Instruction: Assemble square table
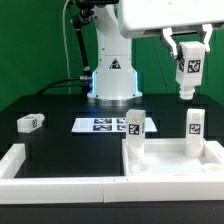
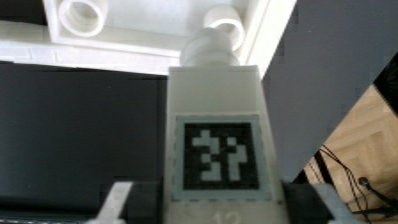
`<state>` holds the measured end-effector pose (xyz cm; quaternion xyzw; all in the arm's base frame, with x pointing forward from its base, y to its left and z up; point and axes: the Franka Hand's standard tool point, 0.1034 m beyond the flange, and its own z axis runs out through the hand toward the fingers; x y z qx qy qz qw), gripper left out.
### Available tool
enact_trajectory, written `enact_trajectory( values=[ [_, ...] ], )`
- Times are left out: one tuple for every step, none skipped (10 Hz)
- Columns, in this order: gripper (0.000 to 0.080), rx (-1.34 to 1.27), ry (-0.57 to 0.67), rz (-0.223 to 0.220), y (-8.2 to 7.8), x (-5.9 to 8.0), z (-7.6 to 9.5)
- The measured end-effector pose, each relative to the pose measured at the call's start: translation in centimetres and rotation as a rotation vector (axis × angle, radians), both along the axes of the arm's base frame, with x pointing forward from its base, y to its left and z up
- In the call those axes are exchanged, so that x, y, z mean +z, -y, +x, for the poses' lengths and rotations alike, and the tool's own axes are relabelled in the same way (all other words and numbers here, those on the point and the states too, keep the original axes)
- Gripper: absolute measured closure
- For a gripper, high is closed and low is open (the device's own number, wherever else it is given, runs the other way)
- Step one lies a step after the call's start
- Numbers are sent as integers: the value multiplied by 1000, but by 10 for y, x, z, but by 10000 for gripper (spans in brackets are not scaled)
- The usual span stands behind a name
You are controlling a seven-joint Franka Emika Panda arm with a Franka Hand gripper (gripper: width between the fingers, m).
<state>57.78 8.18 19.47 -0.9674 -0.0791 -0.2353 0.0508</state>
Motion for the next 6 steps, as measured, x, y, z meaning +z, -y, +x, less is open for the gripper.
enact_trajectory(
  values=[
    [508, -1, -2, -1, 1, -1, 0],
    [508, 12, 14, -25, 10, -8, 1],
    [508, 2, 6, -26, 16, -17, 4],
    [508, -5, 15, -37, 17, -26, 9],
    [508, -22, 38, -56, 19, -37, 13],
    [508, -58, 57, -60, 18, -47, 18]
  ],
)
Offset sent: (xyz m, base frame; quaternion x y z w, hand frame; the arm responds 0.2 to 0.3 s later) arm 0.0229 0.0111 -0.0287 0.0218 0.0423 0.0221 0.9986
